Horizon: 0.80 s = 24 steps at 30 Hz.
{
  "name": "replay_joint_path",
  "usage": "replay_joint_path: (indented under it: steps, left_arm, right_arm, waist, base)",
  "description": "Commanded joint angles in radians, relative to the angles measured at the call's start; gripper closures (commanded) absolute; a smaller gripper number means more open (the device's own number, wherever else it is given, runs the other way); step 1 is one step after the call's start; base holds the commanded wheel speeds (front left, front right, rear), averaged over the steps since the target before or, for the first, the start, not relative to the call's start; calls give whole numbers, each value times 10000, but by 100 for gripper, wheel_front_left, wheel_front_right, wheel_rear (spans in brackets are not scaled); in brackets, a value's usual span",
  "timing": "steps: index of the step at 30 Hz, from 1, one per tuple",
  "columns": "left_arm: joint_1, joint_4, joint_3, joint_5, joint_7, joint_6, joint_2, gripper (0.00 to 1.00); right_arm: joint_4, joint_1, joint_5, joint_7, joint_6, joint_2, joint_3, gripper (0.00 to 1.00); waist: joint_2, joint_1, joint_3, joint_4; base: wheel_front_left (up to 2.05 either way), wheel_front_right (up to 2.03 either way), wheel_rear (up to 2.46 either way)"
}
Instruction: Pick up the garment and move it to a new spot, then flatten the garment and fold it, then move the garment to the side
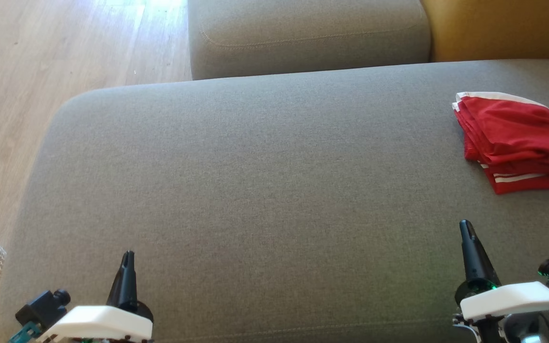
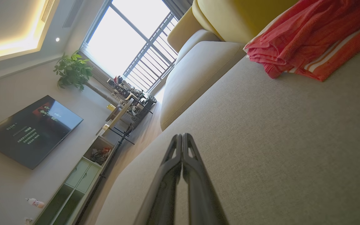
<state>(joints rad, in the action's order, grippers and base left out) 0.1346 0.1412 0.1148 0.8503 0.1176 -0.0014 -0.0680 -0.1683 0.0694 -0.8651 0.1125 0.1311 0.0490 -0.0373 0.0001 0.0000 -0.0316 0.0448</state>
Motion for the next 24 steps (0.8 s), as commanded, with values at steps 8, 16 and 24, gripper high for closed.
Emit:
replay_joint_path:
  steps: [8,16,24]
  left_arm:
    - [-817,-108,-423,1114,-226,-240,-189,100]
    - [-1035,47,-595,2079,-446,-385,-200,100]
    - [-1252,202,-773,3036,-669,-530,-207,100]
  right_arm:
    - [143,-666,-1095,-294,-2,216,-12,100]
    - [19,-816,-2022,-516,-2,232,-56,100]
    - [-104,-966,-2942,-742,-2,245,-103,100]
  waist:
    - [-1,0,42,-55]
    - [-1,0,84,-109]
    - [-1,0,125,-163]
  base:
    - [0,0,0]
    - [0,0,0]
    - [0,0,0]
